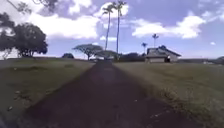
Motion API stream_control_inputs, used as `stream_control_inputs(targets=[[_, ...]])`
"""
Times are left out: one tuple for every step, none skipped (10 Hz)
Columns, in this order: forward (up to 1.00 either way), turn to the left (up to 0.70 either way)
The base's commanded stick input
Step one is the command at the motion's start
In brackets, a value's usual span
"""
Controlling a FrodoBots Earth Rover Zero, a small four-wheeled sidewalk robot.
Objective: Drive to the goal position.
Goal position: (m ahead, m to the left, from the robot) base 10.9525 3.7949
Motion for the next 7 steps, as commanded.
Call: stream_control_inputs(targets=[[0.50,0.00],[0.50,0.00],[0.50,0.00],[0.50,0.00],[0.50,0.00],[0.50,0.00],[0.50,0.00]])
